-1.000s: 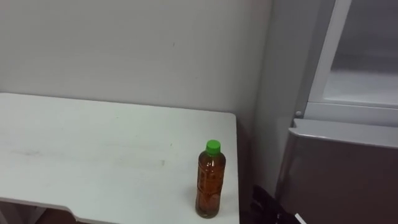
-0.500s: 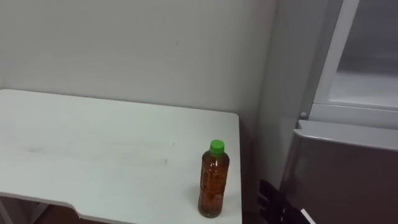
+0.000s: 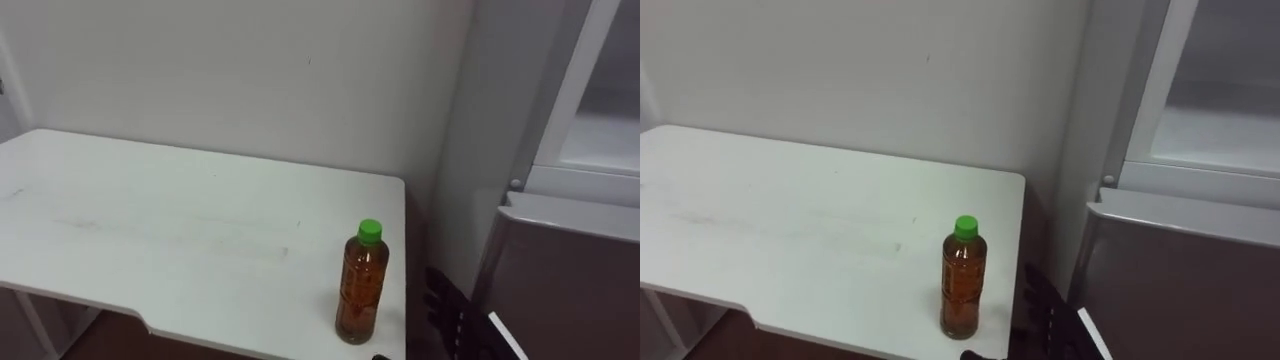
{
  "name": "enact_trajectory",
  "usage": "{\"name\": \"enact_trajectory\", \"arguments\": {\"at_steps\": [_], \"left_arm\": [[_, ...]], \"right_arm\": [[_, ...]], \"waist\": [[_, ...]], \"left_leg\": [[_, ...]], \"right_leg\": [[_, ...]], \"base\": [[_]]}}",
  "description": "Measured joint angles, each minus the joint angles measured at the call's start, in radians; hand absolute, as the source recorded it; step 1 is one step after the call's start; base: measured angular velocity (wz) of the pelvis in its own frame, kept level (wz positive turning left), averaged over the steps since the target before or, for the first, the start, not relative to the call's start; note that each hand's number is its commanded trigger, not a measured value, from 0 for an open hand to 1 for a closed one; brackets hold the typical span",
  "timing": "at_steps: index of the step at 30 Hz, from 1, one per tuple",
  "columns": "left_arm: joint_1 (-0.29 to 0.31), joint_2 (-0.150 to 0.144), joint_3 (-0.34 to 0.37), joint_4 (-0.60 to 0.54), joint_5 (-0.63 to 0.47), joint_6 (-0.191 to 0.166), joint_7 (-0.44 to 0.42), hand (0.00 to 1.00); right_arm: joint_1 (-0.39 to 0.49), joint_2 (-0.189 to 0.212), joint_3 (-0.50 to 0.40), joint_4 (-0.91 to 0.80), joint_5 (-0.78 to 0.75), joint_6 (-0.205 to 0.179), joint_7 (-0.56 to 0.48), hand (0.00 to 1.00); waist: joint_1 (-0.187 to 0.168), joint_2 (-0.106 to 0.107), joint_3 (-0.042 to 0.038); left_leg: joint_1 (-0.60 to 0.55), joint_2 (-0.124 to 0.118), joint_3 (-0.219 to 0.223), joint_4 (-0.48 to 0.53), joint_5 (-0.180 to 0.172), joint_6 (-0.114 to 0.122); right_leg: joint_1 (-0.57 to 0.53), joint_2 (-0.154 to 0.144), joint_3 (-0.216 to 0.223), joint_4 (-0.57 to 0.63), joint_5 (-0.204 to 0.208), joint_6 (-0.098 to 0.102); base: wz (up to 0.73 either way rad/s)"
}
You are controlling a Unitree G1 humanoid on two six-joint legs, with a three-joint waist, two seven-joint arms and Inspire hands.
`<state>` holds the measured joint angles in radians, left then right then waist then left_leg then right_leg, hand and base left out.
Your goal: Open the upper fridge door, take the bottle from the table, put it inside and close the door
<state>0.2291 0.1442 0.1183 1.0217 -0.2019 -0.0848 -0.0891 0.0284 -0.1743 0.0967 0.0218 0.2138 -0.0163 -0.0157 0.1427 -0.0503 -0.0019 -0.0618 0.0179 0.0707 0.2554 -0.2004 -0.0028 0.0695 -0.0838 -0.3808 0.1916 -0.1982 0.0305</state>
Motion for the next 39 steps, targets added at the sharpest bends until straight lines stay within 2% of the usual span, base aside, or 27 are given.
{"name": "enact_trajectory", "arguments": {"at_steps": [5,7,11,15,17,18,21,25,29,33,36,39], "left_arm": [[0.003,0.014,-0.001,0.014,-0.001,0.007,0.014,0.00],[0.003,0.022,-0.004,0.023,-0.001,0.010,0.019,0.00],[0.007,0.035,-0.004,0.043,0.000,0.015,0.028,0.00],[0.016,0.034,-0.004,0.055,0.004,0.044,0.039,0.00],[0.020,0.034,-0.015,0.056,0.038,0.059,0.041,0.00],[0.022,0.034,-0.025,0.055,0.052,0.066,0.044,0.00],[0.022,0.034,-0.064,0.054,0.078,0.079,0.064,0.00],[0.032,0.033,-0.104,0.057,0.099,0.116,0.080,0.00],[0.031,0.032,-0.141,0.058,0.126,0.139,0.086,0.00],[0.019,0.033,-0.196,0.058,0.128,0.155,0.086,0.00],[0.015,0.034,-0.203,0.058,0.128,0.165,0.086,0.00],[0.014,0.036,-0.208,0.058,0.128,0.169,0.086,0.00]], "right_arm": [[-0.059,-0.008,0.007,0.020,0.014,-0.003,-0.064,0.00],[-0.094,-0.024,0.020,0.039,0.014,-0.004,-0.089,0.00],[-0.115,-0.026,0.032,0.048,0.013,-0.005,-0.116,0.00],[-0.150,-0.027,0.041,0.094,0.017,-0.005,-0.116,0.00],[-0.153,-0.027,0.041,0.095,0.022,-0.005,-0.115,0.00],[-0.160,-0.028,0.041,0.099,0.028,-0.005,-0.116,0.00],[-0.180,-0.028,0.042,0.100,0.055,-0.005,-0.128,0.00],[-0.191,-0.028,0.053,0.122,0.061,-0.005,-0.157,0.00],[-0.215,-0.031,0.079,0.161,0.058,-0.005,-0.180,0.00],[-0.275,-0.029,0.111,0.249,0.058,-0.005,-0.197,0.00],[-0.299,-0.025,0.118,0.278,0.058,-0.005,-0.205,0.00],[-0.304,-0.024,0.121,0.285,0.063,-0.005,-0.221,0.00]], "waist": [[0.009,-0.001,0.0035],[0.019,-0.007,0.0053],[0.031,-0.016,0.0088],[0.032,-0.022,0.0128],[0.033,-0.020,0.0143],[0.032,-0.014,0.0180],[0.032,-0.007,0.0159],[0.031,0.008,0.0130],[0.030,0.008,0.0127],[0.028,0.006,0.0122],[0.031,0.000,0.0100],[0.034,-0.006,0.0127]], "left_leg": [[-0.007,-0.001,-0.002,-0.003,0.007,0.001],[-0.012,-0.001,-0.003,-0.004,0.009,0.001],[-0.019,-0.001,-0.016,-0.003,0.010,-0.001],[-0.034,-0.004,-0.034,0.005,0.011,0.000],[-0.039,-0.006,-0.040,0.011,0.011,0.001],[-0.045,-0.007,-0.045,0.016,0.011,0.001],[-0.073,-0.008,-0.050,0.031,0.012,0.002],[-0.078,-0.009,-0.054,0.035,0.014,0.003],[-0.091,-0.009,-0.059,0.034,0.022,0.003],[-0.111,-0.014,-0.060,0.037,0.028,0.008],[-0.118,-0.017,-0.059,0.037,0.030,0.011],[-0.118,-0.017,-0.060,0.037,0.030,0.011]], "right_leg": [[-0.012,-0.003,-0.008,0.011,0.001,-0.001],[-0.017,-0.005,-0.018,0.013,0.001,-0.001],[-0.017,-0.005,-0.040,0.014,0.001,-0.001],[-0.018,-0.007,-0.062,0.013,0.001,-0.001],[-0.018,-0.007,-0.064,0.013,0.001,-0.001],[-0.019,-0.007,-0.065,0.013,0.001,-0.001],[-0.037,-0.007,-0.068,0.013,0.001,-0.001],[-0.040,-0.007,-0.071,0.015,0.001,-0.001],[-0.058,-0.011,-0.075,0.031,0.001,-0.002],[-0.076,-0.016,-0.076,0.033,0.002,-0.004],[-0.082,-0.020,-0.076,0.036,0.002,-0.004],[-0.084,-0.020,-0.077,0.036,0.002,-0.004]], "base": [[0.02],[0.00],[0.09],[0.15],[0.13],[0.11],[0.06],[0.02],[0.03],[0.01],[0.00],[0.00]]}}
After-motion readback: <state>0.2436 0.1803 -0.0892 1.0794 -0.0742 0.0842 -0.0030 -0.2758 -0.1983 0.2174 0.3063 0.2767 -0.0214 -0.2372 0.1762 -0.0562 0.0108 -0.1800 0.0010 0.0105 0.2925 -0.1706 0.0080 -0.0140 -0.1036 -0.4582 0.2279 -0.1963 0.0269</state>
